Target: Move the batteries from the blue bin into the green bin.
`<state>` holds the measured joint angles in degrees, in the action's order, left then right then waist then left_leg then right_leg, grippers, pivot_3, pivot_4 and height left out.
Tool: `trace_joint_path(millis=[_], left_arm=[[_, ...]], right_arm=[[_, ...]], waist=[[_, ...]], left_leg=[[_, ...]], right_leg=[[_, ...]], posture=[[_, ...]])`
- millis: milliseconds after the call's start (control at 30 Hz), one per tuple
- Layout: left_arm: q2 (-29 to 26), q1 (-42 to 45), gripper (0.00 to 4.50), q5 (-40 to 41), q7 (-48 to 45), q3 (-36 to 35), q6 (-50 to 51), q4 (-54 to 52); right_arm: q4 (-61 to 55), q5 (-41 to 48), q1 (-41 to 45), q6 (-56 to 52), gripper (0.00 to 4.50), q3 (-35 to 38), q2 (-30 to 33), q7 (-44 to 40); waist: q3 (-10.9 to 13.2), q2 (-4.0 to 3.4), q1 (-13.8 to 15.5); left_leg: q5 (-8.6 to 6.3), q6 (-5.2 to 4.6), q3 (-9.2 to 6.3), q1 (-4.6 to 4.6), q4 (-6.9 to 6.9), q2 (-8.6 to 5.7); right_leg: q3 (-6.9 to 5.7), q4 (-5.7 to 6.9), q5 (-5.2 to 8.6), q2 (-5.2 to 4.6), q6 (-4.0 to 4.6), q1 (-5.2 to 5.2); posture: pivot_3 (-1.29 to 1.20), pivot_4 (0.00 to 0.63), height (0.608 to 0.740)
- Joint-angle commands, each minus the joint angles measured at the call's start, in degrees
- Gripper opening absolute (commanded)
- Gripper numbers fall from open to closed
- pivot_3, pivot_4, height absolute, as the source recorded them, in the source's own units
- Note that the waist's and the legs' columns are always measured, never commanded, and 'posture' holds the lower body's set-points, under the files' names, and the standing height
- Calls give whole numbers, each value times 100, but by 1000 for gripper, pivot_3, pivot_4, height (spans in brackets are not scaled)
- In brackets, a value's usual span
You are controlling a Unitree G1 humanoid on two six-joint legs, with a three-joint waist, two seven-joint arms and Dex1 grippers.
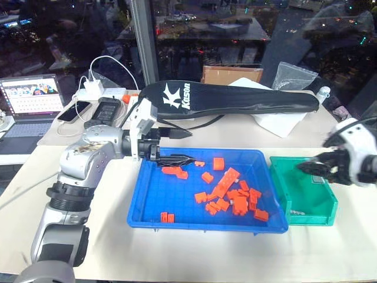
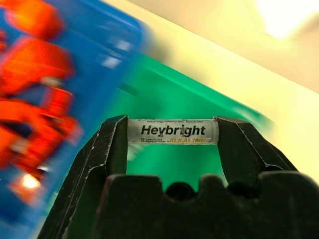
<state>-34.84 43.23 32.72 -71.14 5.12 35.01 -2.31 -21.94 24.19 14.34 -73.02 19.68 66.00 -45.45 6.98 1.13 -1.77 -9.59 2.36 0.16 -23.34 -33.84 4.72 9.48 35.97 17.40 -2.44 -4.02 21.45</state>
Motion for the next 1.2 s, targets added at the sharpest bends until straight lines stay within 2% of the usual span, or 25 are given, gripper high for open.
trace_joint_path(millis=[33,100,167,267,300,567,767,833,967,1200], left_arm=[[-142,36,4500,-133,-105,16,-147,-46],[-186,-7,4500,-197,-144,47,-175,-78],[-246,-65,4500,-250,-179,66,-184,-109],[-323,-133,4500,-313,-191,52,-190,-148],[-329,-142,4500,-318,-186,44,-187,-152],[-417,-215,4500,-414,-136,25,-228,-112],[-492,-286,4500,-539,-144,47,-327,-89],[-506,-301,4500,-577,-140,57,-358,-82],[-538,-372,4500,-656,-122,75,-391,-141],[-620,-428,4500,-652,-58,9,-345,-248]], right_arm=[[135,-242,-349,568,2474,41,115,30],[197,-259,-408,746,2474,-8,93,48],[213,-146,-259,773,3484,-85,1,58],[225,-103,-109,829,4377,-285,-30,66],[233,-93,-75,831,4488,-324,-36,64],[331,-173,451,1063,4488,-656,26,125],[-97,239,1088,1020,4488,-1026,-261,-63],[-240,365,1321,921,4488,-1322,-601,12],[-105,170,1738,955,4488,-2276,-1705,423],[769,-277,1981,1235,4488,-2952,-2333,667]], waist=[[2,0,-22],[4,-2,-60],[5,-4,-83],[4,-5,-93],[5,-5,-85],[6,-10,-58],[8,-12,-72],[8,-11,-79],[9,-10,-106],[14,-17,39]], left_leg=[[0,0,0,7,-1,0],[-1,0,0,6,-5,-2],[0,0,0,6,-5,-2],[0,0,-2,10,-1,-1],[0,0,-2,9,-1,-1],[-1,0,-2,4,-3,-2],[-1,0,-2,6,1,-1],[-1,0,-2,7,0,0],[-1,0,-3,9,1,1],[-1,0,-5,-12,-9,-4]], right_leg=[[0,-4,1,0,-2,-10],[1,-10,1,-2,-7,-14],[1,-9,0,-3,-8,-14],[0,-9,0,-2,-7,-16],[0,-9,0,-2,-7,-15],[0,-14,0,-3,-7,-16],[-1,-13,1,-3,-5,-15],[-1,-13,1,-2,-5,-15],[-1,-10,0,0,-5,-15],[-2,-12,-15,-2,22,-11]], posture=[[0,150,731],[0,150,731],[0,150,731],[0,150,731],[0,150,731],[0,150,731],[0,150,731],[0,150,731],[0,150,731],[0,150,731]])
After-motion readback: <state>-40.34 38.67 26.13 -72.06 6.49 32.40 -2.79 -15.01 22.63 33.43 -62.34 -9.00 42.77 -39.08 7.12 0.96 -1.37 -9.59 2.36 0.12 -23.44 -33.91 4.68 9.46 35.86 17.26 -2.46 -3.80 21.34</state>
